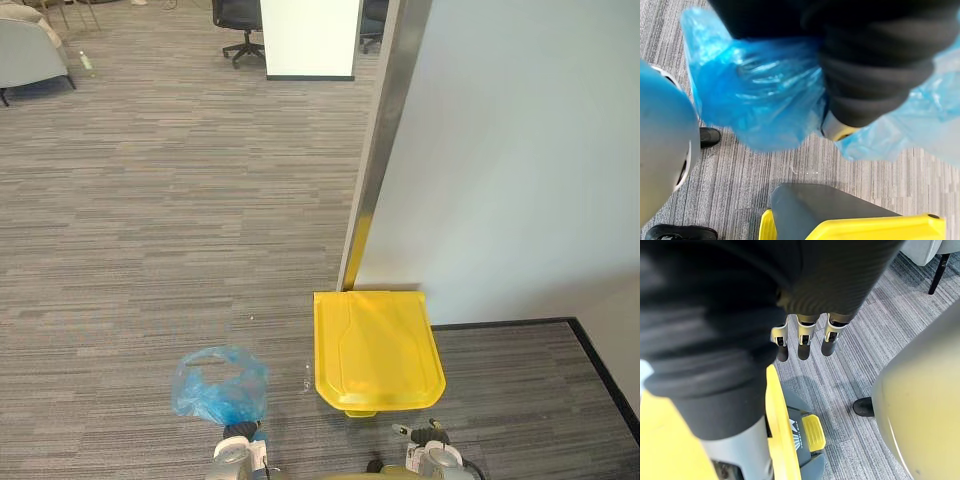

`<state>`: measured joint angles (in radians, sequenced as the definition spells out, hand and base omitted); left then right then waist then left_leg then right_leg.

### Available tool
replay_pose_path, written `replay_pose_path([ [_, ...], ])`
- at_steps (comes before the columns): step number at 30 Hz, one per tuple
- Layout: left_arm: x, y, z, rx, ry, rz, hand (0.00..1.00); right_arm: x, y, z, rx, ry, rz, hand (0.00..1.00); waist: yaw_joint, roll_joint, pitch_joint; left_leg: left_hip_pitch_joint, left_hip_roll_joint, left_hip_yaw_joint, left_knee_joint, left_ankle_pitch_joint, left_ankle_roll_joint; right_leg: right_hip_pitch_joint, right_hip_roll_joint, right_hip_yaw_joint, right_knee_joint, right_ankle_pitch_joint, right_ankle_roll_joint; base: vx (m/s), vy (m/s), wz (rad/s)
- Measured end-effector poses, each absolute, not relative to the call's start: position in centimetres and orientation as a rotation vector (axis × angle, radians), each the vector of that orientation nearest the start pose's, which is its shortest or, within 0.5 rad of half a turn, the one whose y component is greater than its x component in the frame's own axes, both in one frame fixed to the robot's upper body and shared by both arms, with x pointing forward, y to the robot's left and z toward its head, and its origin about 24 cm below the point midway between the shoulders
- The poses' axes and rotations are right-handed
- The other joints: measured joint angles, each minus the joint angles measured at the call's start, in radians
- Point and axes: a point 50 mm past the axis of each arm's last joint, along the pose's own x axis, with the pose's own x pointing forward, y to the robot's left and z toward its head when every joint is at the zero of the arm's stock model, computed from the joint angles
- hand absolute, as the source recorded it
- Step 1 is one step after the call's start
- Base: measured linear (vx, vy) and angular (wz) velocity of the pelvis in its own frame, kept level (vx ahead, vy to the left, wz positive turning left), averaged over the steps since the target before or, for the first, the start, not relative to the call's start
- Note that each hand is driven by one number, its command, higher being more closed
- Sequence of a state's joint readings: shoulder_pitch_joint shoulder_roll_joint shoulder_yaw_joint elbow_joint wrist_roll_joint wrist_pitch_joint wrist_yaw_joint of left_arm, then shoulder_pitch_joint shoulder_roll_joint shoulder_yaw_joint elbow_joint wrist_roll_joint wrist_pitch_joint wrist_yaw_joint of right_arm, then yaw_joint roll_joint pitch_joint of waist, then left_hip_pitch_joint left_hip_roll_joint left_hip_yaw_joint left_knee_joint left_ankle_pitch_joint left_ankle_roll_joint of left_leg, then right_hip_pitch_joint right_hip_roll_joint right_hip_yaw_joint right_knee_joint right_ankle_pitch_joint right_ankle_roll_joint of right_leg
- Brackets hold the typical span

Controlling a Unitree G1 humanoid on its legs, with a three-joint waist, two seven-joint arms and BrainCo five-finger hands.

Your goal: Gather rubbish on tea table into small bin, then transfer packed bag to large trash can.

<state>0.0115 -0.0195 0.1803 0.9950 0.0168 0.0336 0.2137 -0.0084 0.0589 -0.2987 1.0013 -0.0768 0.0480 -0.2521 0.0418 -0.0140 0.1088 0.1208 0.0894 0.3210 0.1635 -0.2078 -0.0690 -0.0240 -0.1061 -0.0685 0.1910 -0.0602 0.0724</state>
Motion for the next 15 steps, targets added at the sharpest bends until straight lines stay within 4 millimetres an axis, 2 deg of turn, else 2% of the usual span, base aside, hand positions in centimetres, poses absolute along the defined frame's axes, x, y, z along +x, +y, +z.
replay_pose_path([
  [2, 12.8, 17.4, -15.3, 0.012, 1.045, 0.342, 1.00, 12.9, -17.6, -15.3, -0.003, 1.059, -0.418, 0.00, 0.000, 0.006, 0.013, 0.019, 0.003, -0.001, -0.010, 0.000, 0.008, -0.031, 0.000, -0.004, 0.098, 0.000, 0.000, -0.14, 0.012, -0.04],
  [3, 13.1, 17.5, -15.2, 0.002, 1.034, 0.352, 1.00, 13.6, -17.7, -15.0, -0.005, 1.040, -0.419, 0.00, 0.001, 0.007, 0.041, 0.046, 0.002, -0.012, -0.020, -0.024, 0.044, -0.088, -0.018, -0.022, 0.262, -0.001, 0.001, -0.20, 0.006, 0.16],
  [4, 13.6, 17.7, -15.0, -0.004, 1.024, 0.362, 1.00, 13.9, -17.9, -14.9, -0.005, 1.025, -0.428, 0.00, -0.007, -0.001, 0.061, 0.070, -0.013, -0.036, -0.017, -0.030, 0.055, -0.168, -0.050, -0.040, 0.425, -0.025, 0.001, -0.15, -0.007, 0.25],
  [5, 13.7, 17.8, -15.0, 0.000, 1.023, 0.363, 1.00, 13.9, -17.9, -14.9, -0.001, 1.024, -0.430, 0.00, -0.008, -0.012, 0.063, 0.077, -0.015, -0.045, -0.013, -0.034, 0.059, -0.187, -0.059, -0.048, 0.451, -0.048, -0.002, -0.06, -0.027, 0.49],
  [6, 13.8, 17.9, -15.0, 0.008, 1.025, 0.358, 1.00, 13.8, -18.0, -14.9, -0.001, 1.023, -0.433, 0.00, -0.008, -0.019, 0.067, 0.074, -0.012, -0.082, -0.001, -0.043, 0.069, -0.204, -0.074, -0.091, 0.429, -0.061, -0.004, -0.01, -0.031, 0.60],
  [8, 14.0, 17.8, -15.0, 0.017, 1.022, 0.348, 1.00, 14.1, -18.3, -14.8, 0.017, 1.015, -0.459, 0.00, -0.008, -0.025, 0.071, 0.062, -0.003, -0.130, 0.001, -0.049, 0.059, -0.244, -0.089, -0.149, 0.300, -0.037, -0.004, 0.04, -0.066, 0.76],
  [10, 14.2, 17.7, -15.0, 0.021, 1.022, 0.341, 1.00, 14.0, -18.8, -14.8, 0.044, 1.019, -0.504, 0.00, -0.016, -0.018, 0.073, 0.041, 0.024, -0.169, 0.037, -0.062, 0.044, -0.199, -0.071, -0.173, 0.218, -0.004, 0.004, 0.21, -0.160, 0.69],
  [12, 14.8, 18.4, -14.7, 0.036, 1.003, 0.350, 1.00, 13.5, -18.1, -15.1, 0.069, 1.047, -0.514, 0.00, -0.005, -0.065, 0.081, 0.016, 0.008, -0.170, 0.108, -0.092, -0.005, -0.112, -0.074, -0.171, 0.097, -0.002, 0.000, 0.25, -0.214, 0.20],
  [13, 15.4, 18.0, -14.5, 0.022, 0.993, 0.348, 1.00, 14.3, -18.2, -14.7, 0.091, 1.025, -0.527, 0.00, -0.002, -0.042, 0.124, 0.015, 0.031, -0.167, 0.180, -0.116, -0.030, -0.104, -0.063, -0.177, 0.144, 0.020, -0.022, 0.19, -0.216, -0.18],
  [14, 15.3, 17.6, -14.6, 0.006, 0.997, 0.348, 1.00, 14.4, -18.6, -14.6, 0.096, 1.017, -0.550, 0.00, -0.010, -0.026, 0.122, 0.013, 0.056, -0.165, 0.204, -0.139, -0.042, -0.119, -0.043, -0.177, 0.189, -0.013, -0.035, 0.19, -0.193, -0.19],
  [15, 15.4, 17.5, -14.6, 0.002, 0.997, 0.347, 1.00, 14.3, -18.7, -14.7, 0.099, 1.021, -0.559, 0.00, -0.010, -0.022, 0.121, 0.015, 0.065, -0.165, 0.208, -0.145, -0.048, -0.121, -0.035, -0.175, 0.199, -0.025, -0.037, 0.20, -0.118, -0.15],
])
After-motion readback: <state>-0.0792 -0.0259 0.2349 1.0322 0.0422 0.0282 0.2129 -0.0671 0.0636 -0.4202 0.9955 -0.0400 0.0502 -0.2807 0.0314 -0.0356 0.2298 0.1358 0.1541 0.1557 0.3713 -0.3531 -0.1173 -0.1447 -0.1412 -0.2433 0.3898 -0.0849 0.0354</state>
